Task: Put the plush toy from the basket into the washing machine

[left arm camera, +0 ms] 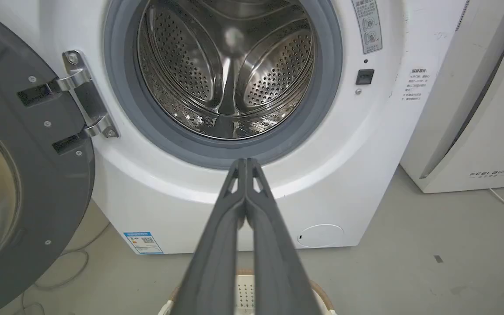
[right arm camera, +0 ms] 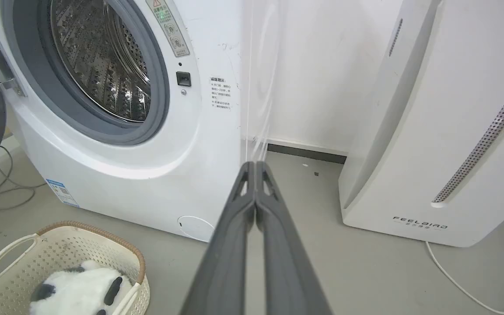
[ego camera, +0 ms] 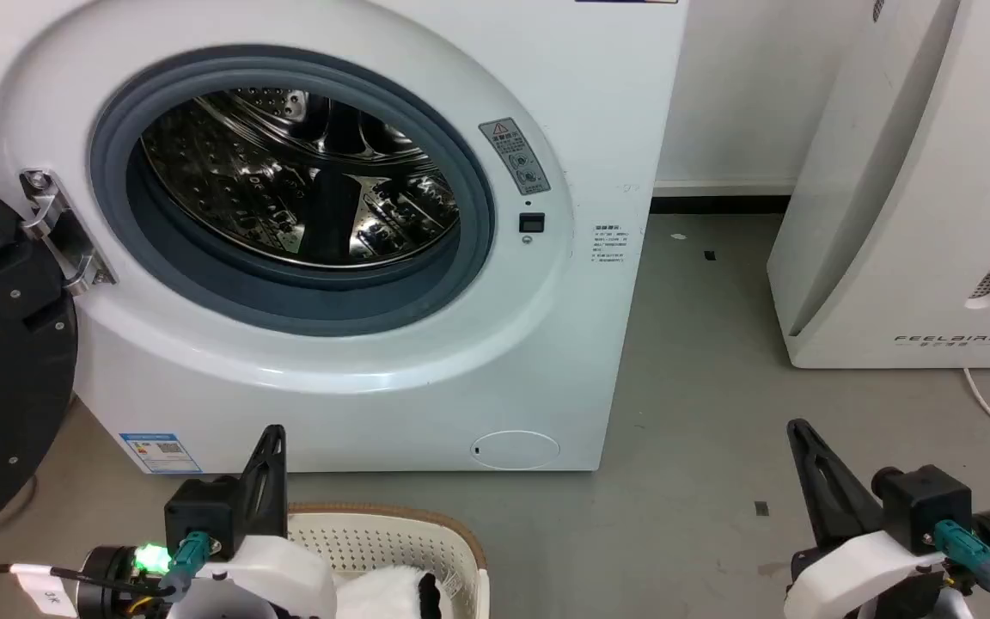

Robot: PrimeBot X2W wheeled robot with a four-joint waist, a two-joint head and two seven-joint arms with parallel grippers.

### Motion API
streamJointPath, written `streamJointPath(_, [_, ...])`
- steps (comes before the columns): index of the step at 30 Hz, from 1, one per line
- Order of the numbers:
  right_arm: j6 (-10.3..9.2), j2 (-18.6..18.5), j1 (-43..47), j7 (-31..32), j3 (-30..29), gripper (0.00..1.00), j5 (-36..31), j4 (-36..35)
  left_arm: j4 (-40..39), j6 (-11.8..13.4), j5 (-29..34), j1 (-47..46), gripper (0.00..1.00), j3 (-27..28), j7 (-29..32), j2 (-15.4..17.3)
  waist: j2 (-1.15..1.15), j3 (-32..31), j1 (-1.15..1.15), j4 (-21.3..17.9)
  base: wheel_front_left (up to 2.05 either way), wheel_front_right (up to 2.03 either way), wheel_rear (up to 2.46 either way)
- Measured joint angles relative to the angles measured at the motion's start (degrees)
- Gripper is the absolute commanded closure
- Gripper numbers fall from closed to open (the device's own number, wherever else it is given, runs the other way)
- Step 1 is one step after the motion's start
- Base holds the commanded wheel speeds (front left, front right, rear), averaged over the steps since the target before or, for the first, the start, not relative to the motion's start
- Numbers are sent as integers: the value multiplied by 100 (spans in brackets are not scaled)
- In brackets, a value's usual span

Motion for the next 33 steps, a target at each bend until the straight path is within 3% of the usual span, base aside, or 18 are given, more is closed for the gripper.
streamJointPath(28, [0, 0, 0, 0, 0, 100, 0, 0, 0, 0, 0, 0, 100, 0, 0, 0, 0, 0, 0, 0, 0, 0, 0])
streamJointPath(29, [0, 0, 1, 0, -1, 0, 3, 0, 2, 3, 0, 2, 0, -1, 0, 0, 0, 0, 0, 0, 0, 0, 0])
streamJointPath(33, [0, 0, 1, -2, -4, 0, 11, -1, 7, 15, -1, 3, 0, -7, -2, 0, 0, 3, 0, 0, 0, 0, 0])
